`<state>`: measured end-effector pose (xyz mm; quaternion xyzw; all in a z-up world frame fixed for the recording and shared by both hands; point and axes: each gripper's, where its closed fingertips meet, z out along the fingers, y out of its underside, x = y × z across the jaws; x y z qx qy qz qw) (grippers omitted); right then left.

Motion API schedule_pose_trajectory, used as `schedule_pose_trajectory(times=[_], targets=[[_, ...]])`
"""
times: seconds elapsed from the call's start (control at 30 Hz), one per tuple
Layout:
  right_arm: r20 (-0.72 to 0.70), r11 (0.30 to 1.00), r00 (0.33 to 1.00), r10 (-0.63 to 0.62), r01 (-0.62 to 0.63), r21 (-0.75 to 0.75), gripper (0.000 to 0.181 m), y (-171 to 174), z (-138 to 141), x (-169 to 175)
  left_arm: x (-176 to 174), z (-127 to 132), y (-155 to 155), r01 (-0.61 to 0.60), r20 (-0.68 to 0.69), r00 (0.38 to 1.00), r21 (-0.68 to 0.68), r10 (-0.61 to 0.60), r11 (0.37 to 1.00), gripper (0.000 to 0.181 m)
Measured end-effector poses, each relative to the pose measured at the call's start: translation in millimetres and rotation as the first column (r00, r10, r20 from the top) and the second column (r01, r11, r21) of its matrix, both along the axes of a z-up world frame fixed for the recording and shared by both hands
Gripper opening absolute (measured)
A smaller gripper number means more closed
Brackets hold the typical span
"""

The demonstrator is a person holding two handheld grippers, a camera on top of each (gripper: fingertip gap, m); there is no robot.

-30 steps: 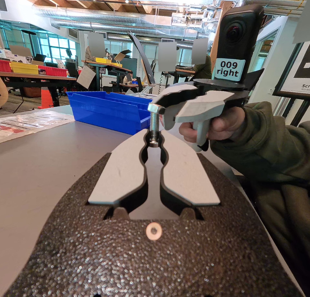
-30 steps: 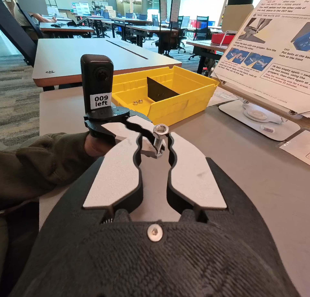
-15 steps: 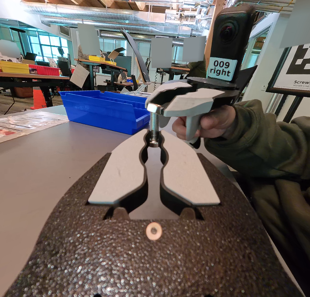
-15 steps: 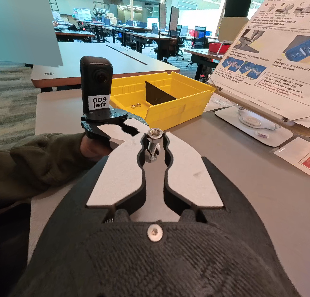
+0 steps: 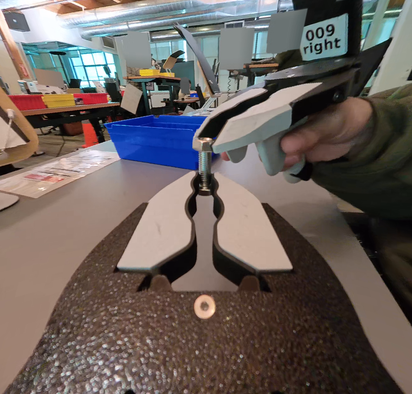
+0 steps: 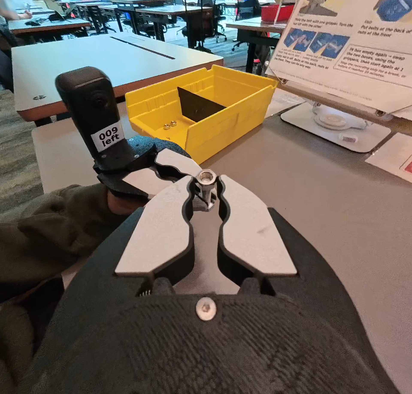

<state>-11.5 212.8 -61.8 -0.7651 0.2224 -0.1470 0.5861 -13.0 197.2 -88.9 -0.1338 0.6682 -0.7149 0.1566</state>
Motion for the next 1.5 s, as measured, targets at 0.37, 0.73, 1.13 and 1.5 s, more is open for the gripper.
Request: schedule_pose_trajectory(times=[0.37,0.73,1.13,1.5], targets=[[0.002,0.998,0.998,-0.058,0.058,0.000,0.023,1.2,-3.5,2.2,1.1,-2.0,-1.3,-0.010,-0.003,1.000,0.019,0.010,1.000,0.009],[0.042,1.000,0.999,-0.016,0.017,-0.023,0.036,5.3,-3.8,-3.6,1.3,-1.5,-1.1,0.002,-0.026,1.000,-0.001,-0.002,1.000,0.009],[0.035,1.000,0.999,0.014,-0.014,-0.025,0.011,-1.7,-20.3,0.5,-2.6,-8.4,-7.1,0.030,-0.027,0.999,0.066,-0.028,0.997,0.009],[0.042,0.953,0.953,-0.301,0.300,0.034,0.010,-106.7,-64.0,37.8,0.3,-8.4,-6.3,0.012,-0.028,1.000,0.067,-0.011,0.998,0.009]])
